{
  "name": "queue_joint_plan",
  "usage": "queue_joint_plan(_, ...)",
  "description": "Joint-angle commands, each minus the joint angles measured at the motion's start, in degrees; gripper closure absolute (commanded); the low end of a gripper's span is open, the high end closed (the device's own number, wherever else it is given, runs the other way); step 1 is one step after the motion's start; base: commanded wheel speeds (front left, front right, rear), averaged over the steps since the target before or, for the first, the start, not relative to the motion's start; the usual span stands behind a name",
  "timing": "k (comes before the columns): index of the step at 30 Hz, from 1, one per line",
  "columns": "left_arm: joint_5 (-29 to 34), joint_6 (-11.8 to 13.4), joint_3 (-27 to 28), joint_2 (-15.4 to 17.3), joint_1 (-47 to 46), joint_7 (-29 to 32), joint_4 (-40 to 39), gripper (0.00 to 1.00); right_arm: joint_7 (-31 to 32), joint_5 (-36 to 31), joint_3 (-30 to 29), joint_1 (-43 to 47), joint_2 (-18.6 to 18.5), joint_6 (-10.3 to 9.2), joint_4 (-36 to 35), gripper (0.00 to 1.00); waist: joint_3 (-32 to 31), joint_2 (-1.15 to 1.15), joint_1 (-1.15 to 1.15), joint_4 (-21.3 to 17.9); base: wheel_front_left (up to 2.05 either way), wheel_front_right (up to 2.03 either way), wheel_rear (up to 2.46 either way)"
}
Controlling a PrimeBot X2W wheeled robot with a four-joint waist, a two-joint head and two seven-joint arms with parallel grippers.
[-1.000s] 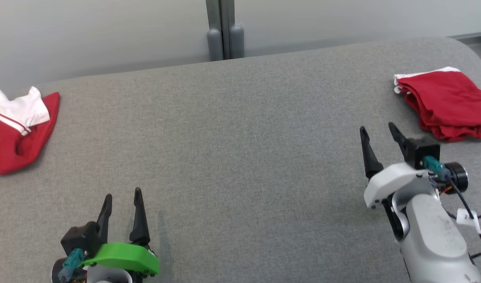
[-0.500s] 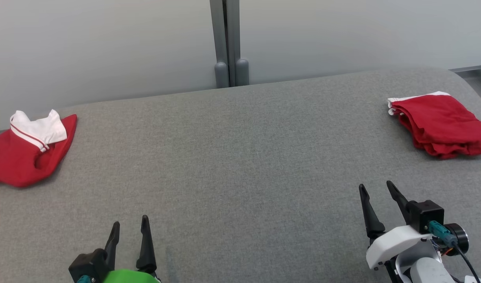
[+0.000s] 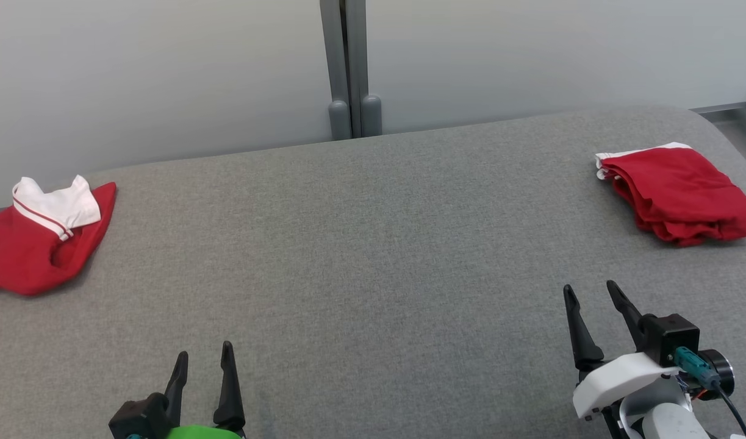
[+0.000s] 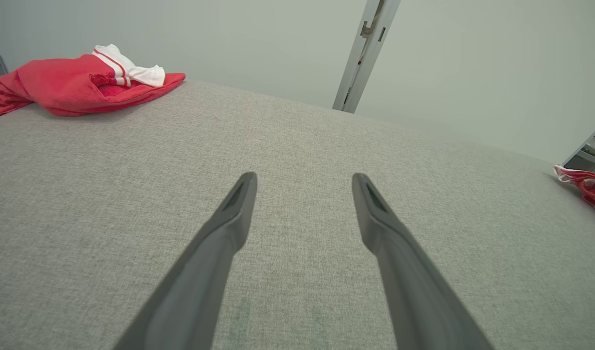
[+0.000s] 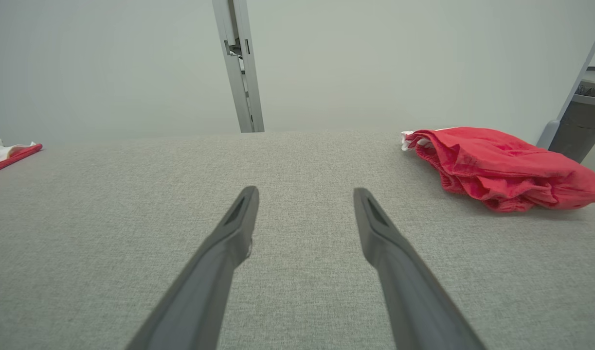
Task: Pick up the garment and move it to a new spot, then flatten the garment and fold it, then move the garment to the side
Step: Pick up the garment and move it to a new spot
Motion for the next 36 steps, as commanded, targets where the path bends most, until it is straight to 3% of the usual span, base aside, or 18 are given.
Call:
queue_joint_plan(1,-0.3,0.2,0.1,0.0,0.4,0.0,-0.1,0.00,-0.3,0.3,-0.2,0.9,-0.2,-0.09,-0.1,0.00,-0.1,0.00,0.00,0.1,0.00,0.00,0.00)
queue_joint_plan(8,-0.5,0.3,0.0,0.0,0.3,0.0,0.0,0.00,-0.3,0.5,-0.2,1.0,-0.2,-0.09,0.4,0.00,0.0,0.00,0.00,0.4,0.00,0.00,0.00)
queue_joint_plan(13,-0.6,0.3,-0.8,0.0,-0.3,0.0,0.1,0.00,-0.3,-0.3,-1.4,1.5,-0.2,-0.09,0.0,0.00,-0.2,0.00,0.00,3.0,0.00,0.00,0.00)
queue_joint_plan(28,1.2,0.2,0.9,0.3,-1.1,0.0,-0.6,0.00,-0.3,2.5,0.7,1.6,-0.2,-0.09,-0.2,0.00,-1.1,0.00,0.00,22.8,0.00,0.00,0.00)
queue_joint_plan(36,1.8,0.1,1.8,0.5,-0.4,0.0,-1.5,0.00,-0.3,4.0,2.2,1.8,-0.2,-0.09,-0.3,0.00,-1.1,0.00,0.00,28.9,0.00,0.00,0.00)
